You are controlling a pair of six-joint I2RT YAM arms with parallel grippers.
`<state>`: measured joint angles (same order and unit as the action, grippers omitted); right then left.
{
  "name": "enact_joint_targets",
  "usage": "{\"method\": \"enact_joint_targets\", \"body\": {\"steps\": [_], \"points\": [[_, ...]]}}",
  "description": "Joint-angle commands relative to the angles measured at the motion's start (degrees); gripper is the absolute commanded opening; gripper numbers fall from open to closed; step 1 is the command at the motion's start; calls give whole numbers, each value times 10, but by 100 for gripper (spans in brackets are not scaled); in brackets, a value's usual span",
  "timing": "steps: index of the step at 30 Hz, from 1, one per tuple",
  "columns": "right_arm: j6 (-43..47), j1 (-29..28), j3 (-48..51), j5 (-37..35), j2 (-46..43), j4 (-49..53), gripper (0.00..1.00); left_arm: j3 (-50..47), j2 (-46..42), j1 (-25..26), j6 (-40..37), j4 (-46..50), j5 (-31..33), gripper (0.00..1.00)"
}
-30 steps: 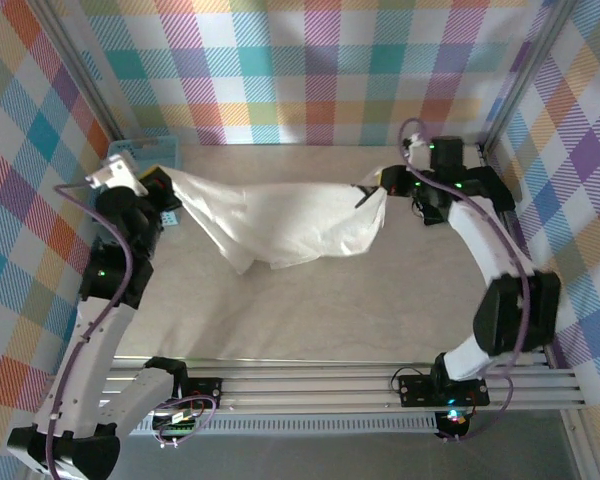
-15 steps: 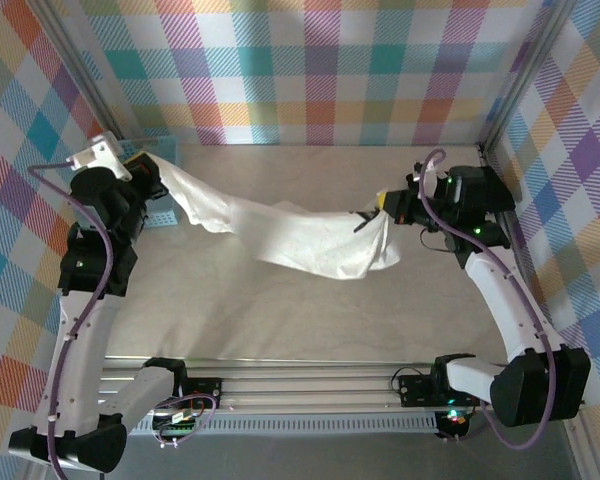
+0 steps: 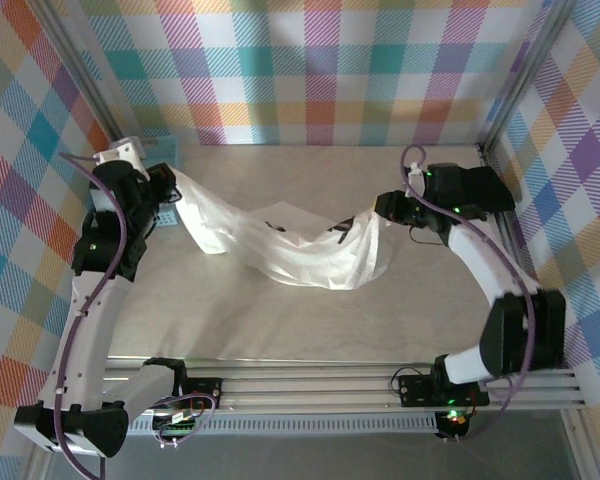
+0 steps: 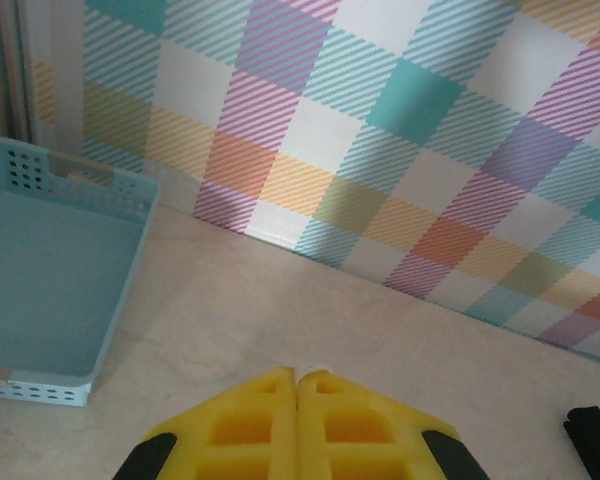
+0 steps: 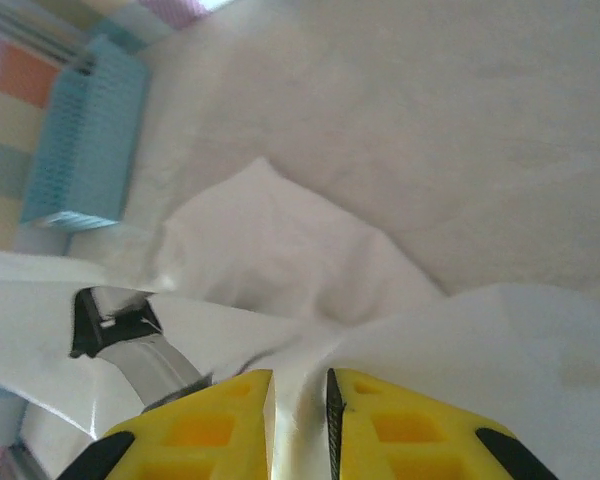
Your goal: Fold the inside-out t-shirt
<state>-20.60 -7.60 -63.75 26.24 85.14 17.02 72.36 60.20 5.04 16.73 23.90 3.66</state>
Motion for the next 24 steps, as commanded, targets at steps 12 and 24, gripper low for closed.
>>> {"method": "enact_joint_targets", "body": {"steps": [12, 24], "points": [[41, -54, 94, -100, -10, 29, 41, -10, 22, -9, 4, 35, -38, 0], [48, -91, 122, -106, 87, 13, 38, -11, 18, -9, 11, 34, -50, 0]]}}
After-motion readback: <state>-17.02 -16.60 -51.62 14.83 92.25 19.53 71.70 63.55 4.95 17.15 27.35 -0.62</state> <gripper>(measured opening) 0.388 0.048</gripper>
